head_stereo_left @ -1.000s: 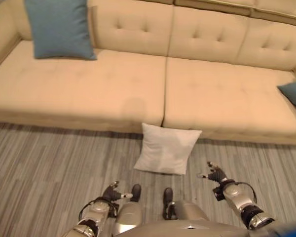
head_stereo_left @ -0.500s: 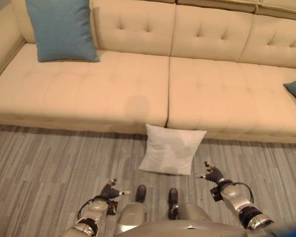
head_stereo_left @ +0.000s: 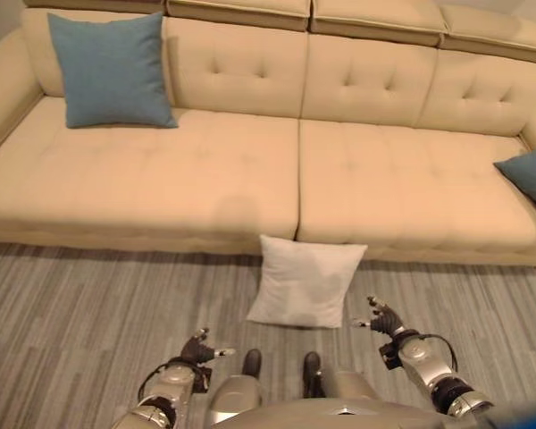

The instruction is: Pick up all the scattered cushions and arrange them neatly on the sofa.

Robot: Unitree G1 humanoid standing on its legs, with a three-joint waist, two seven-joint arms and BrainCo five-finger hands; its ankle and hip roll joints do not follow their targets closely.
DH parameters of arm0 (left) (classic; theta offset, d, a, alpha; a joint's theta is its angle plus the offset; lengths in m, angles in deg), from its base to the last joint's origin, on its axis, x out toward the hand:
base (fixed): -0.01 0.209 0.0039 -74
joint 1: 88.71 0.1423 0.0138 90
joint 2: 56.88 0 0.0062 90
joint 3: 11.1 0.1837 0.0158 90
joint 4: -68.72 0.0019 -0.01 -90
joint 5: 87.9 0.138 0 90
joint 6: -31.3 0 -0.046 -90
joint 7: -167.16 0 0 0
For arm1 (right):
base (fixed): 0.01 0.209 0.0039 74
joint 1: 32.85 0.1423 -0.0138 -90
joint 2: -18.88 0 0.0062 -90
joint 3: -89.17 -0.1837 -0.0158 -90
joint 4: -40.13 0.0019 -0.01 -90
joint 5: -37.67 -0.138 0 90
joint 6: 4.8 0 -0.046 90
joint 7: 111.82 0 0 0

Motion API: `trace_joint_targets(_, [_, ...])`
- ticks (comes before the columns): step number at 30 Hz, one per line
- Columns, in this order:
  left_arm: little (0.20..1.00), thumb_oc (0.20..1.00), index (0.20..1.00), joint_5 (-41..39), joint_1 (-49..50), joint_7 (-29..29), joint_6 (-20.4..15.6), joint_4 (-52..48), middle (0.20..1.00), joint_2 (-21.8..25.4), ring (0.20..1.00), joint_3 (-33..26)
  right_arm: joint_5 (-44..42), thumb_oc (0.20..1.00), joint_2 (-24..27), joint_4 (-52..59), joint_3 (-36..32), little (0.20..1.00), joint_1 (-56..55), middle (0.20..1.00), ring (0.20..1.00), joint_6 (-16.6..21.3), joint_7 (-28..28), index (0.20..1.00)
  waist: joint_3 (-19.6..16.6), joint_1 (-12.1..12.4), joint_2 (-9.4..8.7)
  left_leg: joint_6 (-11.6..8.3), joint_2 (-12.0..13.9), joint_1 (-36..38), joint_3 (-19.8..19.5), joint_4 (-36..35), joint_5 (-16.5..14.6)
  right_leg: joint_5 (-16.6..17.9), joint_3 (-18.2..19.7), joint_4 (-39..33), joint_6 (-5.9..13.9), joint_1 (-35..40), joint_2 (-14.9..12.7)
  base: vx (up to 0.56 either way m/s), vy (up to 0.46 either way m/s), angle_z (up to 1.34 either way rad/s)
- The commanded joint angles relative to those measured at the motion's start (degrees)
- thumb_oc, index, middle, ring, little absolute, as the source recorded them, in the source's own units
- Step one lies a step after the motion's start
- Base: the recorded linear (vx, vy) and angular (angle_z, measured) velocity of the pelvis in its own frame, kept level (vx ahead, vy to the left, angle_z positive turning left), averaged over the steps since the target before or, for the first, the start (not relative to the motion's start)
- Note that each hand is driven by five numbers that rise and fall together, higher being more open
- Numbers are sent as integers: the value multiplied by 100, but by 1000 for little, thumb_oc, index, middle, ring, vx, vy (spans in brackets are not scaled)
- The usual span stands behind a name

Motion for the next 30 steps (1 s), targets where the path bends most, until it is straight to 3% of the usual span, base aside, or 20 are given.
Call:
trace_joint_targets(1, [1000,1000,1000,32,-140,-1,-144,-91,1000,52,1000,-114,30,1000,159,167,95,1000,77,1000,1000,130,-1,1000,180,-28,-186,-134,-372,571,-398,454,-727,1237,134,-1055,246,-81,-265,293,-107,38])
trace_joint_targets(4, [1000,1000,1000,39,-86,-20,-145,-96,1000,15,1000,-108,25,1000,221,235,99,1000,-34,1000,1000,149,30,1000,64,-36,-164,-281,-248,696,-518,531,-663,1073,213,-936,151,118,-179,203,-107,35])
trace_joint_targets(5, [1000,1000,1000,-15,-94,-45,-150,-182,1000,-7,1000,-23,-23,1000,303,323,31,1000,-112,1000,1000,152,8,1000,11,-148,-99,-468,-60,670,-559,645,-497,894,186,-871,37,183,-107,132,-139,30])
trace_joint_targets(7, [1000,1000,1000,57,-242,-50,-132,-210,1000,-27,1000,121,-122,1000,365,475,4,1000,-156,1000,1000,196,-30,1000,105,-265,-135,-706,182,179,-243,1293,-88,815,35,-919,-81,347,-167,63,-199,104])
trace_joint_targets(8, [1000,1000,1000,55,-363,-31,-129,-245,1000,-31,1000,170,-148,1000,417,513,68,1000,-91,1000,1000,203,-55,1000,265,-220,-200,-706,150,-166,-282,1748,-57,761,-10,-927,-167,427,-143,23,-176,166])
trace_joint_targets(10, [1000,1000,1000,-81,-398,-22,-115,-392,1000,-19,1000,210,-205,1000,446,542,19,1000,-65,1000,1000,180,-95,1000,262,-211,-194,-669,371,-375,-91,945,-131,635,-45,-1003,-112,510,-167,151,-2,66])
trace_joint_targets(11, [1000,1000,1000,-41,-430,47,-132,-393,1000,22,1000,240,-239,1000,432,566,16,1000,-64,1000,1000,201,-100,1000,271,-106,-125,-654,401,-706,-233,324,287,588,94,-941,-30,508,-111,218,204,1])
trace_joint_targets(15, [1000,1000,1000,-86,-361,18,-151,-356,1000,91,1000,172,-137,1000,351,471,20,1000,20,1000,1000,159,-50,1000,325,-43,-269,-541,98,-761,-190,849,-96,691,517,-854,145,459,-367,123,323,-66])
trace_joint_targets(17, [1000,1000,1000,-90,-358,50,-173,-351,1000,248,1000,37,-132,1000,257,464,18,1000,133,1000,1000,158,-36,1000,393,49,-376,-465,23,-851,130,1283,-427,857,513,-908,290,445,-640,64,270,-115])
trace_joint_targets(18, [1000,1000,1000,-90,-358,49,-173,-351,1000,249,1000,37,-132,1000,256,464,18,1000,134,1000,1000,158,-36,1000,395,54,-376,-464,25,-851,135,1289,-431,858,518,-908,290,445,-638,52,211,-54])
trace_joint_targets(19, [1000,1000,1000,-111,-392,79,-205,-366,1000,402,1000,-82,-141,1000,246,550,29,1000,232,1000,1000,171,-20,1000,451,138,-431,-413,0,-908,281,1633,-665,941,494,-942,343,431,-766,57,145,-58])
trace_joint_targets(21, [1000,1000,1000,-232,-385,130,-266,-587,1000,527,1000,-157,-201,1000,276,627,-27,1000,240,1000,1000,194,-26,1000,504,181,-465,-366,-34,-968,346,1851,-818,1010,462,-1019,384,464,-854,73,143,-48])
trace_joint_targets(27, [1000,1000,1000,-352,-515,277,-372,-871,1000,598,1000,-167,-199,1000,297,721,11,1000,383,1000,1000,239,-68,1000,642,241,-461,-349,-76,-1161,404,1915,-836,1209,372,-1228,442,363,-946,-4,45,-5])
trace_joint_targets(30, [1000,1000,1000,-554,-950,556,-482,-1161,1000,572,1000,-60,-200,1000,351,882,138,1000,807,1000,1000,267,-232,1000,950,247,-379,-413,-131,-1535,340,1816,-635,1327,219,-1356,392,71,-1021,-128,5,-1])
